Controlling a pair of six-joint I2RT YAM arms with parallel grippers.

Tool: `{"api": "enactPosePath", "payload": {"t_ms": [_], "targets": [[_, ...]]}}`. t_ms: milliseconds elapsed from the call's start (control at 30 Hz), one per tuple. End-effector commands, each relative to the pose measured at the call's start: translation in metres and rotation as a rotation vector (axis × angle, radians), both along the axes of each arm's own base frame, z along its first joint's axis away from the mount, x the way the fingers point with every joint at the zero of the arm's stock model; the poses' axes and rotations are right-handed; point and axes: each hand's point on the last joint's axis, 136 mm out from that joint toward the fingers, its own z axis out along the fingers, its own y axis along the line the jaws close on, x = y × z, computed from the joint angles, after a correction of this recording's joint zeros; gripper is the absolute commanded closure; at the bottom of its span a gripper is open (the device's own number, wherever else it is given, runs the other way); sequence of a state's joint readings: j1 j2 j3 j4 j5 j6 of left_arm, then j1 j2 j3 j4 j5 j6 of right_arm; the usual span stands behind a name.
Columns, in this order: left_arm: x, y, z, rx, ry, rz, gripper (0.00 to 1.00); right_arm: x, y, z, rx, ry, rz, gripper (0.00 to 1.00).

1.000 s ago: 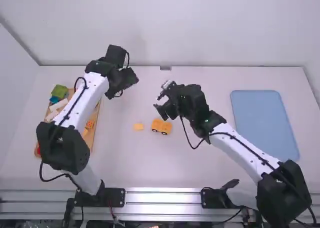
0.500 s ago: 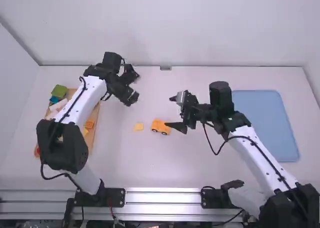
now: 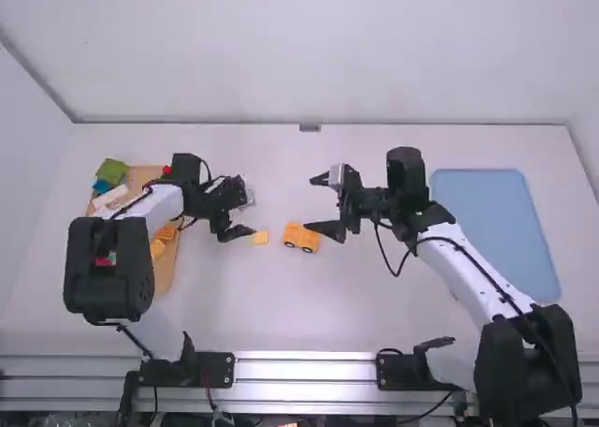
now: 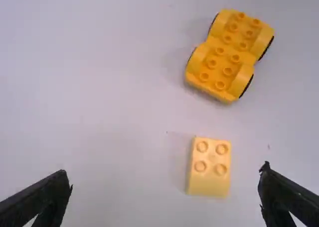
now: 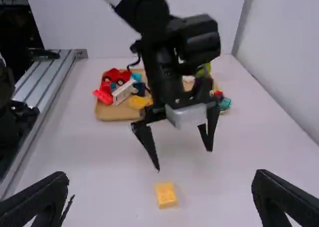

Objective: Assemble lego blocks to make yellow taxi

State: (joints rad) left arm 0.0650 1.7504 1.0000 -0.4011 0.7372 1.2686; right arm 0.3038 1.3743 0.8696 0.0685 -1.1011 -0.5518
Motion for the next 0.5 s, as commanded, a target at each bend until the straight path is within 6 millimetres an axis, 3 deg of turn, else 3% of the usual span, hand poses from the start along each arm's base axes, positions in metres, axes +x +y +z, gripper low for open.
{"api": "enactPosePath", "payload": {"t_ms": [0, 167, 467], "targets": [[-0.018, -0.018, -0.005, -0.112, -0.031, -0.069, 0.01, -0.002, 0.0, -0.004, 0.002, -0.015, 0.022, 0.02], [-0.03, -0.027, -0.017, -0.2, -0.095, -0.086, 0.01, -0.003, 0.0, -0.004, -0.001, -0.069, 0.035, 0.02], [-0.021, -0.031, -0.052, -0.312, 0.038, -0.021, 0.01, 0.007, -0.002, -0.009, -0.036, -0.078, -0.018, 0.02]]}}
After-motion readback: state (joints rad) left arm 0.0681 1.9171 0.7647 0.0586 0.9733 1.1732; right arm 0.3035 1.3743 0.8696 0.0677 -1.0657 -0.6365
